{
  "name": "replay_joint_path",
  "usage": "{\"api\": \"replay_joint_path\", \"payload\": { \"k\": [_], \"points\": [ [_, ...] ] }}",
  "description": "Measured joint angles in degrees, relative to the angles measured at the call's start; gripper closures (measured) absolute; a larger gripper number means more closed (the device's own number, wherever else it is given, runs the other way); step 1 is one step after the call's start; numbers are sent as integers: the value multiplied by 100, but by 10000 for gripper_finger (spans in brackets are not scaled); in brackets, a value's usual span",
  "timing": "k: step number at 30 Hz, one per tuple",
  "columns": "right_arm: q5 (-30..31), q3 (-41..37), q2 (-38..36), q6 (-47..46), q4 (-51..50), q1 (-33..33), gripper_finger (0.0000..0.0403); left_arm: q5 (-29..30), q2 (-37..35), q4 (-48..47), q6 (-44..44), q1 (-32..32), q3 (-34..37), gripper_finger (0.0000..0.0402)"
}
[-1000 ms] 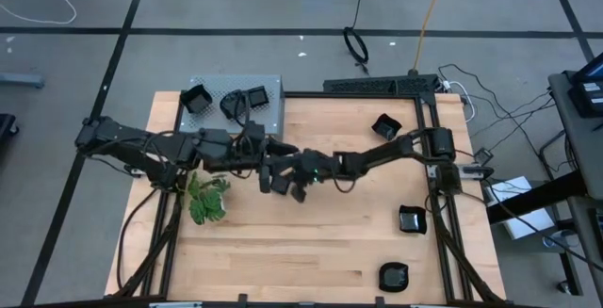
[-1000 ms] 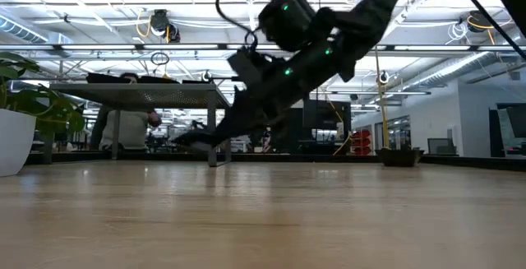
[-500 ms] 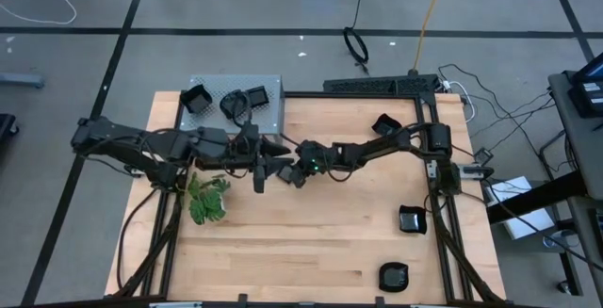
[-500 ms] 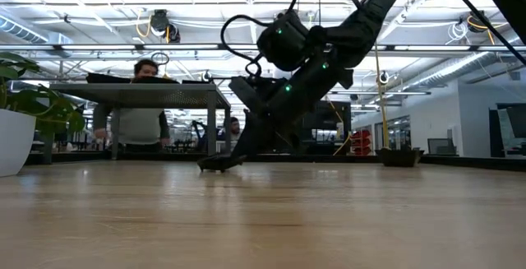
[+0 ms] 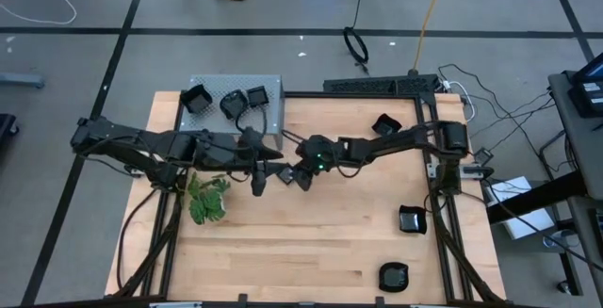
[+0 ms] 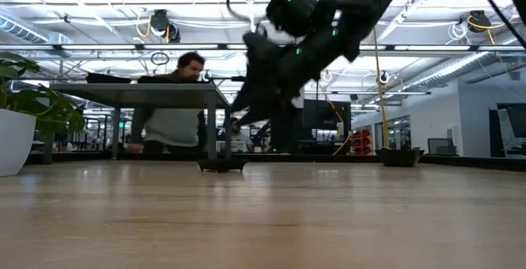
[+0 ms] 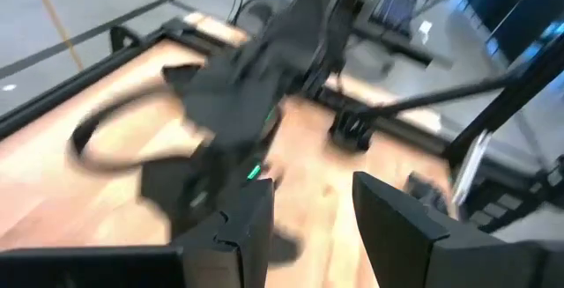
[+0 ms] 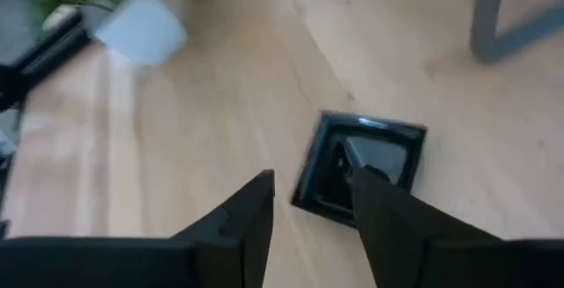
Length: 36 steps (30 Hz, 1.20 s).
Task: Pick & Place Mini shaped plates
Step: Stack the square plate on top of the square plate on the shelf
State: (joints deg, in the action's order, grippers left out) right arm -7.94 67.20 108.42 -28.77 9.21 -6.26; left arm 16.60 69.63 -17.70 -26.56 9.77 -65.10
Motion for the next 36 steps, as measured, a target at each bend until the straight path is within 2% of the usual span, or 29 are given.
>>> {"api": "replay_joint_path", "payload": {
  "k": [8, 11, 17, 21, 24, 28, 36],
  "points": [
    [15, 7, -1587, 682, -1441, 2, 263, -1, 61, -1332, 1678, 8, 0, 243],
    [15, 4, -2250, 898, -2047, 28, 270, 240, 226, -1638, 2378, 8, 0, 243],
    [31, 4, -3427, 1385, -3514, 37, 281, 589, 903, -1973, 3532, 6, -2, 243],
    [50, -34, -4032, 1457, -4001, 38, 288, 595, 1418, -1907, 4276, -1, -2, 243],
    [59, -325, -4487, 1474, -3871, 37, 294, 553, 1823, -1863, 4646, -31, -2, 243],
    [235, -1082, -5130, 1241, -3287, 43, 301, 310, 2336, -1785, 4715, -136, -2, 243],
    [388, -3257, -6313, 392, -954, 37, 310, 280, 3072, -1663, 5184, -365, -2, 243]
  ]
}}
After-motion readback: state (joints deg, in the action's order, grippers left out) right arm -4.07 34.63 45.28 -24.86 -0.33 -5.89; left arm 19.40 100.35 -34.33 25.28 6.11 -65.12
